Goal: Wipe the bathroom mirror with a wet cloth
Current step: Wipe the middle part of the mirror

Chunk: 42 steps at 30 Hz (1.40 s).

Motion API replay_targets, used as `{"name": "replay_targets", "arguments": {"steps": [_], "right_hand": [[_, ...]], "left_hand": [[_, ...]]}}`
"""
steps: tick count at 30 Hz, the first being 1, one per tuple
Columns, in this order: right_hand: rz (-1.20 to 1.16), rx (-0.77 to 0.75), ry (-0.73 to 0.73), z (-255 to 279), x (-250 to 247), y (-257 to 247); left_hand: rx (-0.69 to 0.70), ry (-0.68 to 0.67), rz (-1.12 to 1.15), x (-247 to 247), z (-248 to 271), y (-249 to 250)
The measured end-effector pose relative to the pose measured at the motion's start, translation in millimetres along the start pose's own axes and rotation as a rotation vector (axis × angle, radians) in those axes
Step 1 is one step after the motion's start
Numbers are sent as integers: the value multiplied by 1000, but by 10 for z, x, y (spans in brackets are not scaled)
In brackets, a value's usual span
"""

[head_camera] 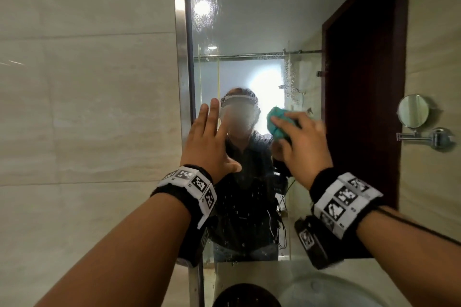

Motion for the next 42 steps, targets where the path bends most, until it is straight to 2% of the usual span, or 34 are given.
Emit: {"name": "replay_targets", "arguments": {"steps": [3,4,5,6,8,9,10,12,14,15,16,17,20,21,22,24,27,29,31,33,35,37,40,41,42], "right_hand": [[64,-299,-272,447,319,-335],[79,-335,-315,416,298,-315],[82,-311,-297,264,226,-233],[49,-233,-208,48,102,-98],[-47,21,50,-305,-243,230],[-86,114,128,-326,-322,320],[-73,154,130,-264,-297,308],[-33,53,-43,56,15,76],[16,-162,-254,452,302,-219],[51,-241,-329,523,348,-260],[64,-275,-343,445,317,-236],[59,-254,-298,280,240,-165],[-90,63,37,-208,-186,217],[-108,128,102,-212,-225,289],[-87,146,94,-154,-183,268],[-28,37,-64,156,90,64],[119,-293,-303,764,450,-225],[165,-367,-379,742,471,-204],[143,-252,-313,403,311,-147],[59,-58,-127,30,85,-44],[1,39,-35,-15,56,-54],[16,-49,-133,281,293,-205],[162,-419,-465,979,801,-473],[182,-494,-505,1038,832,-473],[171,-521,-486,961,794,-482]], "left_hand": [[-1,6,10,-11,4,4],[-1,1,17,-10,6,2],[-2,-3,25,-9,3,-2],[-1,-7,30,-6,2,-3],[-1,-9,25,-6,3,1],[-3,-10,22,-5,7,8],[-8,-15,25,-2,13,12],[-18,-23,28,-5,20,18],[-19,-24,23,-15,16,23],[-20,-28,21,-13,19,25],[-22,-32,14,-4,13,22],[-24,-36,7,-1,9,20],[-15,-33,4,-6,18,28],[-14,-32,2,-9,25,31],[-14,-32,5,-18,29,33],[-18,-39,6,-10,24,28],[-19,-42,-29,-45,13,41],[-11,-46,22,-96,58,55],[30,-34,120,-134,188,98],[86,-32,178,-71,388,146],[129,-77,174,93,571,176],[131,-136,137,265,681,174],[90,-149,44,365,693,169],[82,-143,-1,379,686,174],[73,-136,-40,394,677,171]]}}
Point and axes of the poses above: each hand's wrist, its own z-axis away from the middle knuckle, its own x-axis out of the palm, y = z × x, the point moved 9 cm from there along -z, towards the middle knuckle, and after that the axes turned 2 degrees about y, right-handed, at the moved point
